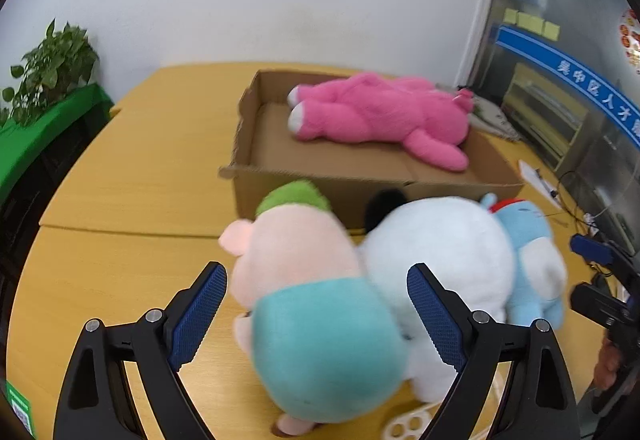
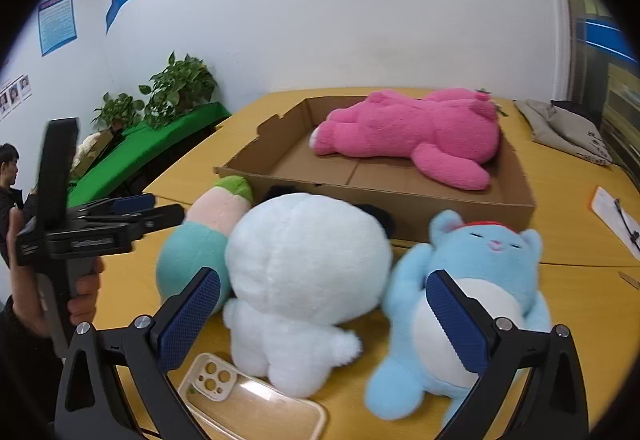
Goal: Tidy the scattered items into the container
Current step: 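Move both grippers to the pink pig plush and close on it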
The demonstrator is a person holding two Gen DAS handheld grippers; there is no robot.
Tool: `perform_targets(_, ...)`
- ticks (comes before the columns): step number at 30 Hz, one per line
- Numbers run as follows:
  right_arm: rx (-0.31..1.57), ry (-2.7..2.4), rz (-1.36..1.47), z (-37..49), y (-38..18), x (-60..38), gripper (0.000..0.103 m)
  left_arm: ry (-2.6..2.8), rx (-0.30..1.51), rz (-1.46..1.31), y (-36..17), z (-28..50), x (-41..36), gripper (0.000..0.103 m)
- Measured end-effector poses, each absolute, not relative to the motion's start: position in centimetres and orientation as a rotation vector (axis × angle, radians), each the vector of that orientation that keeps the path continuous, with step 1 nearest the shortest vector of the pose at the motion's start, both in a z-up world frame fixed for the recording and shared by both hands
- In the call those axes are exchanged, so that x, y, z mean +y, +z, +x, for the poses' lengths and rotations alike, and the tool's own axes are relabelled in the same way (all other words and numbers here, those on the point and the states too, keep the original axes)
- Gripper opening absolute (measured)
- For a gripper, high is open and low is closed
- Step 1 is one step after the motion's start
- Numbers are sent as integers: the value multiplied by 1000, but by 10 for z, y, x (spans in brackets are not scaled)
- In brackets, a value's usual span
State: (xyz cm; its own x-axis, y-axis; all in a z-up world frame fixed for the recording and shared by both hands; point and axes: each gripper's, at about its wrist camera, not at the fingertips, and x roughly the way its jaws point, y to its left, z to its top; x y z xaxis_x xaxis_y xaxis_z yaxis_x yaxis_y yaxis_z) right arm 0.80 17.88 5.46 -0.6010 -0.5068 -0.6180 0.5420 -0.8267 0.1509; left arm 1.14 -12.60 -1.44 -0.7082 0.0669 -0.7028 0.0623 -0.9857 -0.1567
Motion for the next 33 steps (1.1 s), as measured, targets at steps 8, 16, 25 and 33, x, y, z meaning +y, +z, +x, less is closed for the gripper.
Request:
perform_targets(8, 119, -2231, 968, 10, 28, 126, 103, 2698, -425, -1241, -55, -2, -144, 95)
perform_targets(16, 88, -2083, 993, 14, 11, 77, 103, 2701, -398, -1233, -51, 4, -157, 95)
perform_targets(25, 62, -2009, 1000, 29, 11, 47, 98, 2641, -560, -1249, -42, -17, -184, 95)
perform_targets(33, 54, -2076, 1100, 5, -21, 15, 81, 2546, -497, -1312, -59, -33, -177, 83)
